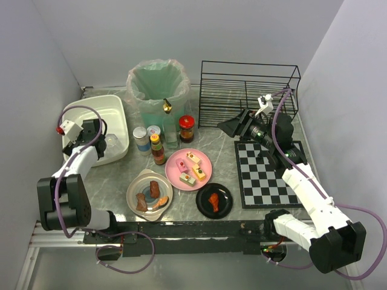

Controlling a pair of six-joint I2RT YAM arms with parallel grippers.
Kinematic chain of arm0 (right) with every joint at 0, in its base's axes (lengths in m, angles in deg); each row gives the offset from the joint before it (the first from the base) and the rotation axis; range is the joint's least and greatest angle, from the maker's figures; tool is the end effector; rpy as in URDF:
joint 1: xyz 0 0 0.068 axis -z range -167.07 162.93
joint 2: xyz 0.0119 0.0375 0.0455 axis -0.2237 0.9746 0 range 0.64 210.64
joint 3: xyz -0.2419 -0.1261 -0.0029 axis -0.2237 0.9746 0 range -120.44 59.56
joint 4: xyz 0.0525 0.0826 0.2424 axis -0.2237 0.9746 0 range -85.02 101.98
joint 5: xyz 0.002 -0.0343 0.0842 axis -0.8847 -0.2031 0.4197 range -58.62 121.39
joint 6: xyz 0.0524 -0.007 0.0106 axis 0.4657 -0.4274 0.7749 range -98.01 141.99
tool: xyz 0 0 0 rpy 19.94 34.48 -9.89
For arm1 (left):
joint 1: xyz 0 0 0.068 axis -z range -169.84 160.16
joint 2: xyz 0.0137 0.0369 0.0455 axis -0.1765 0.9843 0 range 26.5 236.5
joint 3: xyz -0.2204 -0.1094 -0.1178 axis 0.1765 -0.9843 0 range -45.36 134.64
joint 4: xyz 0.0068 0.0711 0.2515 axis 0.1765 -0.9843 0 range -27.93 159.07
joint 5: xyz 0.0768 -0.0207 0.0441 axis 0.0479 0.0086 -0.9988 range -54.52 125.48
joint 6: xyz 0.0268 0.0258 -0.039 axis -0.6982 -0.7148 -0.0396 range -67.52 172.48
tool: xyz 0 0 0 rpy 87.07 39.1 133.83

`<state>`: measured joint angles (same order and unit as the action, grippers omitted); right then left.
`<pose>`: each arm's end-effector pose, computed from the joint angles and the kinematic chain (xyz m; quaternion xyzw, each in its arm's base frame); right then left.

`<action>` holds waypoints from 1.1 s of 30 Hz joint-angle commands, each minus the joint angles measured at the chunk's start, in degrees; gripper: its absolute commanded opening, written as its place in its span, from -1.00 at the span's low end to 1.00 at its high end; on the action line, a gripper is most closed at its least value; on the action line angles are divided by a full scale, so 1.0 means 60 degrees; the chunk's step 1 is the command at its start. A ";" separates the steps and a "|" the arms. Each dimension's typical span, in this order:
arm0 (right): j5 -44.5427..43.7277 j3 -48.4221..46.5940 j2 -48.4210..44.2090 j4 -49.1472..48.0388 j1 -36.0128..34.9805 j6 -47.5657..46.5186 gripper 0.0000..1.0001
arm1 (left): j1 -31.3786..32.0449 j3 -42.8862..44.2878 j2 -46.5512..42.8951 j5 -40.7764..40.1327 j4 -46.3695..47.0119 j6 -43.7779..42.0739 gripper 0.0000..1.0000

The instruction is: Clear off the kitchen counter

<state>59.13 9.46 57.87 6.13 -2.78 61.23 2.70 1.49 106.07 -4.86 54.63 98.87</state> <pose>0.2190 0.0788 0.3495 -0.0039 0.7508 0.4539 0.4799 0.2742 0.0592 0.2171 -0.5080 0.7221 0.1884 0.4301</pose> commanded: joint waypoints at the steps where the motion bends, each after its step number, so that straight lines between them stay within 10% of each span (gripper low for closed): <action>1: -0.0303 -0.0189 -0.0222 0.0248 0.0083 -0.0359 0.46 | 0.0028 0.0511 -0.0984 -0.0031 -0.0406 0.0237 0.99; 13: -0.1006 -0.0847 0.0582 0.1418 0.0142 -0.1149 0.46 | 0.0028 0.1522 -0.2728 0.1066 -0.0876 -0.0568 0.99; 23: -0.1633 -0.1258 0.1813 0.2313 -0.0354 -0.2540 0.46 | 0.0043 0.0937 -0.3711 0.5957 0.1014 -0.1418 0.99; 33: -0.1989 -0.0820 0.2209 0.1423 -0.1410 -0.2951 0.46 | 0.0028 0.0439 -0.4150 0.7806 0.1454 -0.1447 0.99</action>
<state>47.00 4.71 71.23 20.01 -9.64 45.93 2.77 4.79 83.05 35.10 60.07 91.87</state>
